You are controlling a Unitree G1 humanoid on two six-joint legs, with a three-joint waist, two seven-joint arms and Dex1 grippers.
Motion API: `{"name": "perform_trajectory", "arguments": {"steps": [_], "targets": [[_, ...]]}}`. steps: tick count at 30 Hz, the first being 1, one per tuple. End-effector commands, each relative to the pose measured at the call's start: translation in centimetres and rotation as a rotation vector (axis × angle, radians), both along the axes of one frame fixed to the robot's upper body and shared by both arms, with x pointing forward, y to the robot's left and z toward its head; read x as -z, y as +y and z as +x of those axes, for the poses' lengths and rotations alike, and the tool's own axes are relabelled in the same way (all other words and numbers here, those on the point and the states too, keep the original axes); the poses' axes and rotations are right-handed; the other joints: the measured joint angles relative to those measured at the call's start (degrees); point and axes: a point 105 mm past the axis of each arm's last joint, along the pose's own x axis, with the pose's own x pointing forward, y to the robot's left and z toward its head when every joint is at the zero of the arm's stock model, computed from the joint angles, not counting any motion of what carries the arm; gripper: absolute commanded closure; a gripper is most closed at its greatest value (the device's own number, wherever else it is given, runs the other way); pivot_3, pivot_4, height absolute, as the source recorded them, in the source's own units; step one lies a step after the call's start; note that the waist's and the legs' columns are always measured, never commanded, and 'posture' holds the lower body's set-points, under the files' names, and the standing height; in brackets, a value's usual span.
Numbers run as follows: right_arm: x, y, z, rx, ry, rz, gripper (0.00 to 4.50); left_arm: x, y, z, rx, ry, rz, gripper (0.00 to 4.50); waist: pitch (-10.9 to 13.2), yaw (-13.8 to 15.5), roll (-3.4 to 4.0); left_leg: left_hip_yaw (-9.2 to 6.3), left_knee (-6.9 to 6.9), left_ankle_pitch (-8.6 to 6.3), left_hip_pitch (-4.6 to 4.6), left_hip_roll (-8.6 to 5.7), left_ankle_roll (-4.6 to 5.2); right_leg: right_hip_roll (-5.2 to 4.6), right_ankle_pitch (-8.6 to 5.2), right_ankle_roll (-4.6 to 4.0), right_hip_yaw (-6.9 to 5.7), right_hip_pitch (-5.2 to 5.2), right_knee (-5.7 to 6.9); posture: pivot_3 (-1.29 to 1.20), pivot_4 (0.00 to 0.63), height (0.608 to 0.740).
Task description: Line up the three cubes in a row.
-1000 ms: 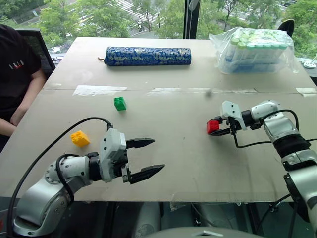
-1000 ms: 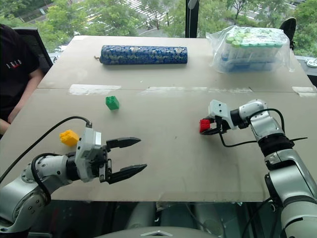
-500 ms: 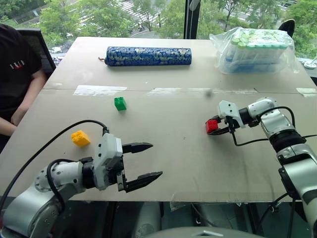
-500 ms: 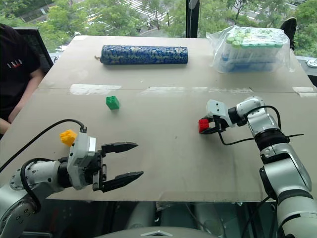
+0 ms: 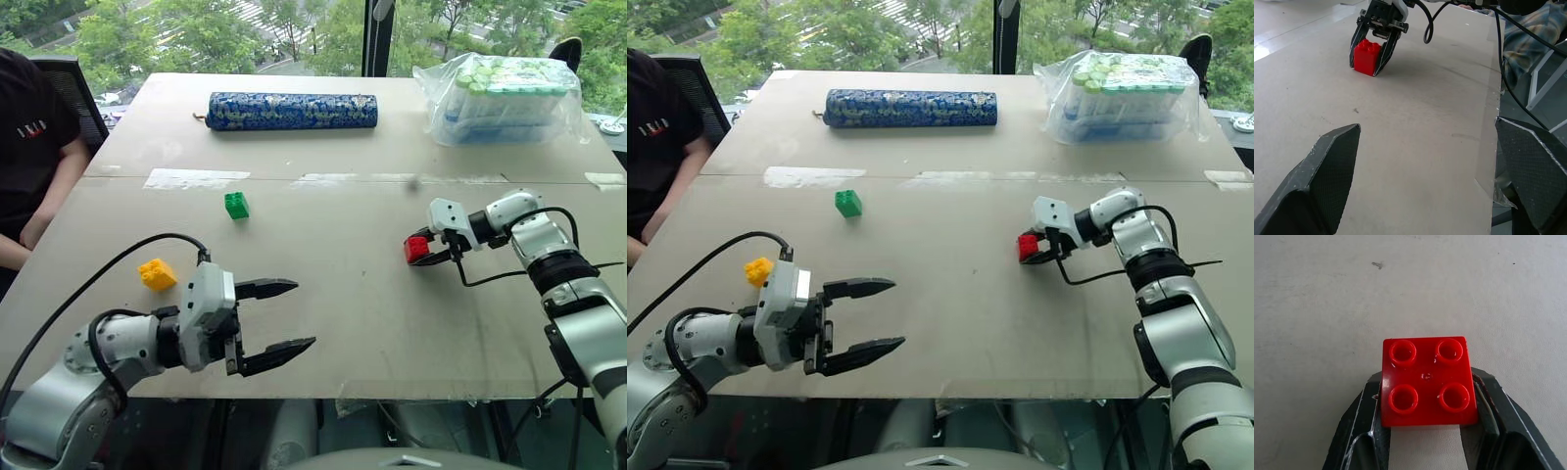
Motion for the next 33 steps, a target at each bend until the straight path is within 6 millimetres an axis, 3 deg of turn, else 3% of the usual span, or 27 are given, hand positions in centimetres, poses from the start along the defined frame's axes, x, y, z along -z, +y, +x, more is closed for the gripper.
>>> {"name": "perform_trajectory", "arguments": {"steps": [1, 8, 10, 11, 15, 22, 33], "targets": [[-1.4, 0.5, 0.4, -0.031, -0.045, 0.015, 3.14, -0.4, 0.1, -0.3, 0.004, -0.032, -0.004, 0.00, 0.00, -0.01, 0.00, 0.01, 0.00, 0.00, 0.00, 0.00, 0.00, 0.00, 0.00, 0.00, 0.00, 0.00, 0.00, 0.00, 0.150, 0.740], [-1.5, 0.9, 0.5, -0.044, -0.038, 0.015, 3.14, -0.2, 0.4, -0.6, -0.007, -0.032, -0.002, 0.00, 0.00, 0.00, 0.00, 0.00, 0.00, 0.00, 0.00, 0.00, 0.00, 0.00, 0.00, -0.01, 0.00, 0.00, 0.01, 0.00, 0.150, 0.740], [-1.4, 1.0, 0.5, -0.045, -0.030, 0.017, 2.08, -0.1, 0.5, -0.6, -0.011, -0.030, -0.002, 0.00, 0.00, -0.01, 0.00, 0.00, 0.00, 0.00, 0.00, 0.00, 0.00, -0.01, 0.00, -0.01, 0.00, 0.00, 0.00, 0.00, 0.150, 0.740], [-1.4, 1.0, 0.5, -0.046, -0.026, 0.019, 1.85, -0.1, 0.5, -0.7, -0.013, -0.029, -0.002, 0.00, 0.00, -0.01, 0.00, 0.00, 0.00, 0.00, 0.00, 0.00, 0.00, 0.00, 0.00, -0.01, 0.00, 0.00, 0.00, 0.00, 0.150, 0.740], [-1.4, 1.1, 0.5, -0.050, -0.028, 0.024, 0.05, 0.0, 0.5, -0.7, -0.016, -0.028, -0.004, 0.00, 0.00, 0.00, 0.01, 0.00, 0.00, 0.00, 0.00, 0.00, 0.00, 0.00, 0.00, -0.01, -0.01, 0.00, 0.01, 0.00, 0.150, 0.740], [-2.6, 0.9, 0.4, -0.025, -0.079, 0.085, 0.05, 0.1, 0.4, -0.1, -0.052, -0.018, -0.030, 0.00, 0.02, 0.02, 0.03, 0.00, 0.00, 0.00, 0.00, 0.01, 0.00, -0.01, 0.00, -0.01, -0.01, 0.00, 0.01, 0.00, 0.150, 0.740], [-1.3, -0.1, 0.5, 0.034, -0.071, 0.048, 0.05, -0.1, 0.5, 1.1, -0.034, -0.021, -0.037, 0.00, 0.02, -0.01, 0.03, -0.01, 0.01, 0.00, 0.00, -0.01, 0.00, 0.00, 0.00, 0.00, -0.02, 0.00, 0.04, 0.00, 0.150, 0.740]]}}
